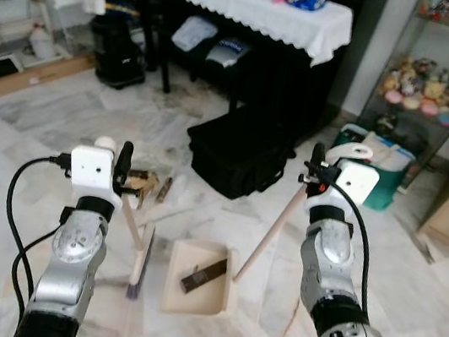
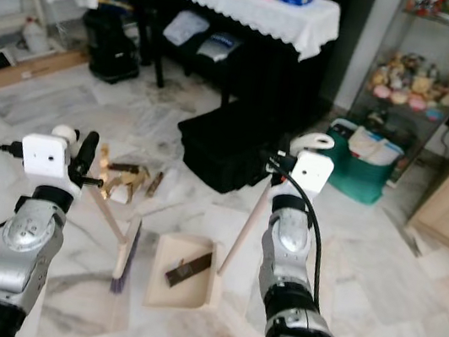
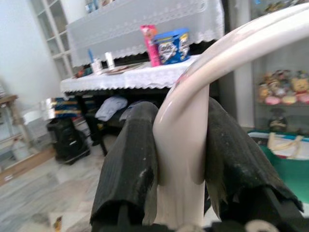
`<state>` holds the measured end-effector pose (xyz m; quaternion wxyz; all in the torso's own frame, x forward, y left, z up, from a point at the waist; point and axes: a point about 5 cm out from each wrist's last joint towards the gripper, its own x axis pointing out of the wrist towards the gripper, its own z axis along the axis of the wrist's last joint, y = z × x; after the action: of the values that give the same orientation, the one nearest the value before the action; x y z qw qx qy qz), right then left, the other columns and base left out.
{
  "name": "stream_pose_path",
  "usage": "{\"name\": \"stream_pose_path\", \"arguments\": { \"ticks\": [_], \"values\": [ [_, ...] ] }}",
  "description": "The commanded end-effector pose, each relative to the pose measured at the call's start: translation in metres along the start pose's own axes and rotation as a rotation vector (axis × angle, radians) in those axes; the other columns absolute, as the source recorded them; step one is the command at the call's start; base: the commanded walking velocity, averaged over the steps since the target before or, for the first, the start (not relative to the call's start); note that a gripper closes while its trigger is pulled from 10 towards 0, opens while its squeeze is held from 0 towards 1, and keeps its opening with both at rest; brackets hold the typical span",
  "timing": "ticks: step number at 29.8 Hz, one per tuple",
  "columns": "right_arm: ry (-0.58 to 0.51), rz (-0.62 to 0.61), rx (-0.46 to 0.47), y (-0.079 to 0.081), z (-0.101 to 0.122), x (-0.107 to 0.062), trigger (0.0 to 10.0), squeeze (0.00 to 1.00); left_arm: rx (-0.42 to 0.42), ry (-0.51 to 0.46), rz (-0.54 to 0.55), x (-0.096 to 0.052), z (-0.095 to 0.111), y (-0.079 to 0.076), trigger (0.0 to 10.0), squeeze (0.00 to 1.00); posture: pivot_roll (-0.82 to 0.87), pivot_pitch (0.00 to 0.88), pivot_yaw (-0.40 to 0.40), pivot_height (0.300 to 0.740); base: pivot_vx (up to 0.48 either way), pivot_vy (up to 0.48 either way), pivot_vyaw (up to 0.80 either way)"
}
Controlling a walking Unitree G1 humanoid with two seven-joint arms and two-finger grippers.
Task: Sweep floor
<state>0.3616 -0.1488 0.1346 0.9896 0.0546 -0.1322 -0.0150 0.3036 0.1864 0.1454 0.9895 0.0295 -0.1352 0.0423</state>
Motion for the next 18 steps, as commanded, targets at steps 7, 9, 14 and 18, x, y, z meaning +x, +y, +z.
{"name": "stream_pose_path", "arguments": {
  "ticks": [7,9,14,18],
  "values": [
    [-0.064,0.018,-0.011,0.0033,0.0164,0.0092,10.0,0.00,0.010,-0.028,0.020,0.0035,0.0032,0.0049,10.0,0.00,0.05,0.000,0.054,0.740,0.000,0.000,0.80],
    [-0.066,0.020,-0.008,0.0046,0.0178,0.0105,10.0,0.00,0.010,-0.030,0.021,0.0044,0.0033,0.0049,10.0,0.00,0.05,0.000,0.053,0.740,0.000,0.000,0.80],
    [-0.059,0.023,0.000,0.0064,0.0144,0.0076,10.0,0.00,0.013,-0.020,0.022,-0.0022,-0.0004,0.0050,10.0,0.00,0.06,0.000,0.055,0.740,0.000,0.000,0.80],
    [-0.057,0.022,0.001,0.0063,0.0148,0.0085,10.0,0.00,0.014,-0.016,0.017,-0.0015,-0.0012,0.0041,10.0,0.00,0.06,0.000,0.060,0.740,0.000,0.000,0.80]
  ]
}}
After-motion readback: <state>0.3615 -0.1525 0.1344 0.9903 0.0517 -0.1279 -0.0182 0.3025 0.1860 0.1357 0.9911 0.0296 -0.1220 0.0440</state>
